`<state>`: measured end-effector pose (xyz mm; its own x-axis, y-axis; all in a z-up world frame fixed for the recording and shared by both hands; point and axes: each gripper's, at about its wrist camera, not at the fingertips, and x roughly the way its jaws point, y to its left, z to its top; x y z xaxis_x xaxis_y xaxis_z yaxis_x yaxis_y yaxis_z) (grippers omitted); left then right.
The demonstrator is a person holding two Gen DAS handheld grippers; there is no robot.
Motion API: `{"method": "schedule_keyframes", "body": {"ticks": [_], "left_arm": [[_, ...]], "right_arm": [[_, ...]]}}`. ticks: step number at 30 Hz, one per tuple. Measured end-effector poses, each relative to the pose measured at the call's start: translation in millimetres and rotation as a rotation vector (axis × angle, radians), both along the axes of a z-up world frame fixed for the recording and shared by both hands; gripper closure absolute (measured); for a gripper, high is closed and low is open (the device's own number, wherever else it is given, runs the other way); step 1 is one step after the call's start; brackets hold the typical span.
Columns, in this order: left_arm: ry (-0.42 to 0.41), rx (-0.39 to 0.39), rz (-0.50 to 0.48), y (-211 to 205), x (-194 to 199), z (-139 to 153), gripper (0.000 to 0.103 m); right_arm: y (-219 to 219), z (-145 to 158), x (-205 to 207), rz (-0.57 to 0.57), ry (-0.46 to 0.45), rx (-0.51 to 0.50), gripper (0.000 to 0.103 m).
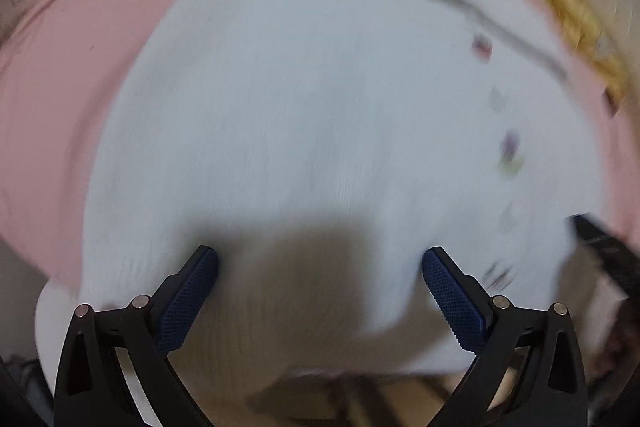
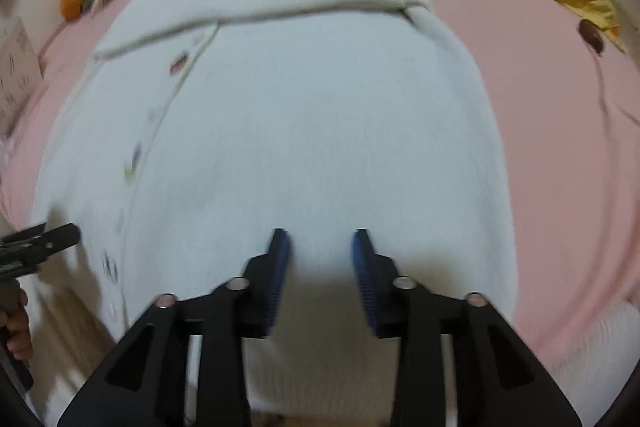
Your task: Fold clothes
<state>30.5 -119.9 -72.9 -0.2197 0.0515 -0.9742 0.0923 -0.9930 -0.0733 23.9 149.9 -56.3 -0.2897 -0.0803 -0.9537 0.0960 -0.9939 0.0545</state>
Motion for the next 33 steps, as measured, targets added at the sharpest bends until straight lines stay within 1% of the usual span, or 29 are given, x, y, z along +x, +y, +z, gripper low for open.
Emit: {"method": "schedule_keyframes", "body": {"ticks": [1, 2, 3, 4, 5, 7, 8, 9, 10, 12, 13, 14, 16, 18, 20, 21, 22, 24, 26, 27, 29, 31, 33], "left_arm": [[-0.006, -0.041, -0.030, 4, 10, -1, 0.000], [-0.022, -0.074, -0.054, 7, 20, -2, 0.000], [-0.057, -0.090, -0.069, 8, 29, -4, 0.000], [-0.093, -0.106, -0.083, 9, 37, -6, 0.000], [-0.122, -0.111, -0.087, 8, 44, -6, 0.000], [-0.142, -0.073, -0.051, -3, 53, 7, 0.002], [-0.114, -0.068, -0.048, -4, 54, 20, 0.003], [-0.069, -0.076, -0.061, -2, 52, 34, 0.003], [-0.025, -0.083, -0.074, 1, 50, 47, 0.003], [0.071, -0.074, -0.116, 12, 38, 69, 0.002], [0.101, -0.065, -0.133, 19, 29, 74, 0.002], [0.085, -0.061, -0.134, 25, 19, 69, 0.002], [0.054, -0.053, -0.134, 38, 0, 59, 0.002], [0.008, -0.076, -0.114, 42, -9, 38, 0.002], [0.026, -0.084, -0.088, 39, 0, 30, 0.000], [0.070, -0.089, -0.090, 37, 11, 34, 0.000], [0.098, -0.094, -0.091, 34, 21, 37, 0.000], [0.078, -0.112, -0.095, 24, 41, 40, 0.000], [0.047, -0.131, -0.090, 14, 56, 42, 0.000], [0.045, -0.145, -0.091, 11, 60, 47, 0.000], [0.055, -0.172, -0.104, 7, 67, 59, 0.001], [0.153, -0.206, -0.181, 21, 57, 82, 0.001], [0.275, -0.286, -0.285, 51, 36, 104, 0.001]], "right_arm": [[-1, 0, 8, -0.001, -0.024, 0.008, 0.054], [-1, -2, 17, -0.002, -0.058, 0.009, 0.052], [0, -6, 24, 0.004, -0.098, 0.009, 0.049], [-1, -10, 30, 0.012, -0.137, 0.011, 0.049], [-2, -14, 35, 0.020, -0.174, 0.010, 0.049], [0, -14, 39, 0.017, -0.225, -0.020, 0.049], [3, -5, 38, -0.002, -0.210, -0.061, 0.049], [7, 9, 36, -0.022, -0.155, -0.113, 0.049], [9, 21, 33, -0.033, -0.096, -0.135, 0.049], [7, 40, 20, -0.042, 0.025, -0.137, 0.048], [5, 43, 10, -0.049, 0.056, -0.115, 0.048], [2, 46, 0, -0.058, 0.083, -0.094, 0.048], [1, 36, -16, -0.082, 0.086, -0.064, 0.048], [10, 18, -20, -0.113, 0.048, -0.035, 0.048], [19, -2, -15, -0.142, -0.035, -0.038, 0.048], [24, -3, -12, -0.139, -0.022, -0.044, 0.048], [28, -4, -9, -0.135, -0.010, -0.046, 0.048], [25, -2, 0, -0.121, -0.019, -0.018, 0.048], [25, 3, 6, -0.125, -0.008, -0.047, 0.048], [25, 8, 7, -0.131, 0.016, -0.089, 0.048], [23, 22, 5, -0.137, 0.099, -0.153, 0.048], [19, 40, 9, -0.132, 0.224, -0.146, 0.048], [24, 58, 1, -0.129, 0.348, -0.137, 0.048]]}}
